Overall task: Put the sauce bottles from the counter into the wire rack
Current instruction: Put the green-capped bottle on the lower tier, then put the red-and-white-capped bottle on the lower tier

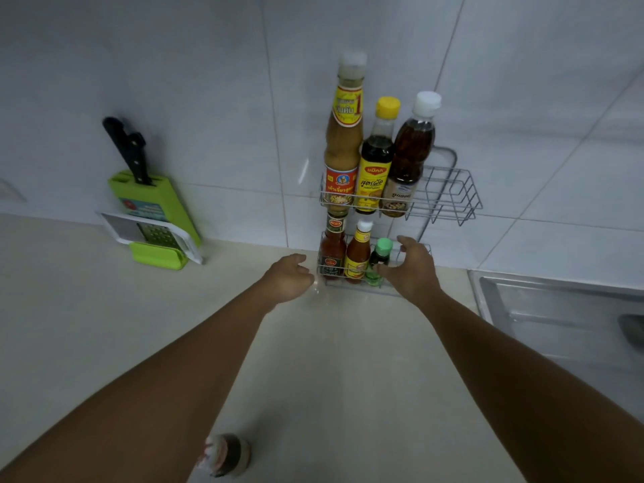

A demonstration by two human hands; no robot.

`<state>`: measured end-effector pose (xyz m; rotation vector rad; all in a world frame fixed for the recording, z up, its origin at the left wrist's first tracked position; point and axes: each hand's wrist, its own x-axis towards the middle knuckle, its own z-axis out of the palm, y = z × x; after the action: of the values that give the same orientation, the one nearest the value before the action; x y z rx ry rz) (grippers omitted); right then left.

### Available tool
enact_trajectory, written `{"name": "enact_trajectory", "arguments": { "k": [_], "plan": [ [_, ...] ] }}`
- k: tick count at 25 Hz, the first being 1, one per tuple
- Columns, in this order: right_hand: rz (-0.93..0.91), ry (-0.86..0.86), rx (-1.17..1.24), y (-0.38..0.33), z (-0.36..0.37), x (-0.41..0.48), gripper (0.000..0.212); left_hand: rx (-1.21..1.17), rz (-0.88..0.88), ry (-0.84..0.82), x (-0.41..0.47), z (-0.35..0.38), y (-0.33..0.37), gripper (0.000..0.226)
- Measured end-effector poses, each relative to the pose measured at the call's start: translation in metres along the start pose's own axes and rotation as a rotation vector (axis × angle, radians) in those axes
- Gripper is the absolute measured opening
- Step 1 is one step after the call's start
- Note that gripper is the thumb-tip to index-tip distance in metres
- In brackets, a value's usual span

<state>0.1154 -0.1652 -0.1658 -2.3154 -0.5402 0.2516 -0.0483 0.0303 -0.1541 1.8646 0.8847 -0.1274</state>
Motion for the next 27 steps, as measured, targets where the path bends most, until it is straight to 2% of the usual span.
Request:
{"name": "enact_trajectory", "arguments": {
  "k": [4, 7, 9, 11, 15, 17, 19, 22, 23, 27],
  "plan": [
    [-0.007, 0.098, 0.015, -0.027, -0.004, -0.043, 0.069, 0.114, 0.019, -0.103, -0.035, -0.035, -0.013, 0.055],
    [-0.128, 0.066, 0.008, -0.047, 0.009, -0.084, 0.051, 0.206, 0.062, -0.216, -0.067, -0.06, -0.035, 0.049],
    [-0.184, -0.065, 0.061, -0.061, 0.022, -0.121, 0.038, 0.238, 0.066, -0.289, -0.091, -0.074, -0.065, 0.053],
    [-0.225, -0.272, 0.093, -0.077, 0.032, -0.16, 0.034, 0.318, 0.06, -0.333, -0.116, -0.082, -0.096, 0.058],
    [-0.309, -0.836, -0.007, -0.107, 0.048, -0.218, 0.052, 0.516, 0.022, -0.444, -0.162, -0.08, -0.158, 0.072],
    [-0.342, -0.935, -0.039, -0.115, 0.06, -0.236, 0.059, 0.481, -0.005, -0.472, -0.18, -0.066, -0.181, 0.081],
    [-0.4, -0.9, -0.04, -0.12, 0.071, -0.251, 0.052, 0.375, 0.021, -0.438, -0.195, -0.046, -0.191, 0.077],
    [-0.516, -0.727, -0.025, -0.12, 0.087, -0.266, 0.024, 0.17, 0.09, -0.348, -0.21, -0.019, -0.199, 0.045],
    [-0.515, -0.68, -0.015, -0.119, 0.089, -0.268, 0.021, 0.131, 0.115, -0.305, -0.211, -0.014, -0.201, 0.037],
    [-0.372, -0.588, 0.142, -0.127, 0.073, -0.264, 0.028, -0.019, 0.173, -0.192, -0.221, -0.014, -0.187, 0.03]
  ]
}}
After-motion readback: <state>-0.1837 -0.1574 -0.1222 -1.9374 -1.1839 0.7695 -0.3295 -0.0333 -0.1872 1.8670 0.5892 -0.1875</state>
